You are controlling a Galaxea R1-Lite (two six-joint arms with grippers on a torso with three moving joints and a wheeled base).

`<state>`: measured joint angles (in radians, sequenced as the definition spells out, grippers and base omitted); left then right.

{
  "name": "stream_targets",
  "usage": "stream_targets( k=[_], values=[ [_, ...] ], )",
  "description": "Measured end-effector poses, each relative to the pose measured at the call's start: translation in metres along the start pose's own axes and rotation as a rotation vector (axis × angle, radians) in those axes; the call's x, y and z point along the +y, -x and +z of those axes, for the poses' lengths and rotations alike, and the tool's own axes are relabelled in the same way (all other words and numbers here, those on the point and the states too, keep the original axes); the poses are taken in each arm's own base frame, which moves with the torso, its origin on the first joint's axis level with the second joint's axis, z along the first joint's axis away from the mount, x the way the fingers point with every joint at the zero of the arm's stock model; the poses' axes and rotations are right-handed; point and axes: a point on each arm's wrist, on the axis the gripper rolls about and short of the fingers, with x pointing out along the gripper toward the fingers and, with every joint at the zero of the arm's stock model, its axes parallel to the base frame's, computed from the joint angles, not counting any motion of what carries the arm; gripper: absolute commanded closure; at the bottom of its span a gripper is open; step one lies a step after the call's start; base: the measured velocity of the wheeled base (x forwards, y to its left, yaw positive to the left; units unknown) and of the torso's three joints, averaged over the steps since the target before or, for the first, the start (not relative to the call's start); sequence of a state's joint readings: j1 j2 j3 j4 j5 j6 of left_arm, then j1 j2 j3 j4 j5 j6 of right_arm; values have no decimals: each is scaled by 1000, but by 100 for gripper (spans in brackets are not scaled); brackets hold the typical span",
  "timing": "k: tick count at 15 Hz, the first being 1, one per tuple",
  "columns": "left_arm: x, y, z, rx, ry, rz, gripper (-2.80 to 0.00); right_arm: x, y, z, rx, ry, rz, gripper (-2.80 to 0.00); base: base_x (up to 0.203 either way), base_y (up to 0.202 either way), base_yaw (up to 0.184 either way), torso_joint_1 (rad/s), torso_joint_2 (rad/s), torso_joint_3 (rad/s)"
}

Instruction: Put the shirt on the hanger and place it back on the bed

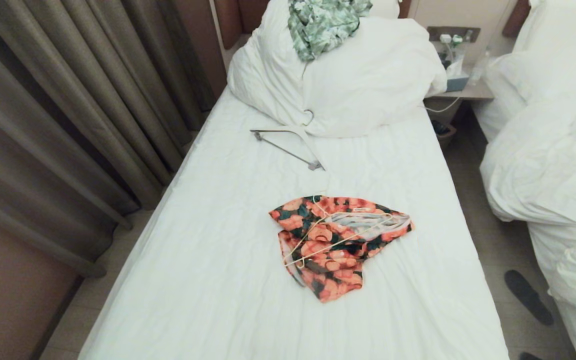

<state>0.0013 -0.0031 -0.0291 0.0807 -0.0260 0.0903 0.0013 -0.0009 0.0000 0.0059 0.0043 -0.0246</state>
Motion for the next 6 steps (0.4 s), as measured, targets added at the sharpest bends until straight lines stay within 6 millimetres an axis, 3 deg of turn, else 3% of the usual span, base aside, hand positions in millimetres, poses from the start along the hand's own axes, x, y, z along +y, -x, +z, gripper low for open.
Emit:
stream_targets(
  k=[6],
  values=[
    [0, 0, 0, 0, 0, 0, 0, 0, 0, 0, -1, 8, 1, 0, 0, 0, 0, 0, 0, 0]
  ],
)
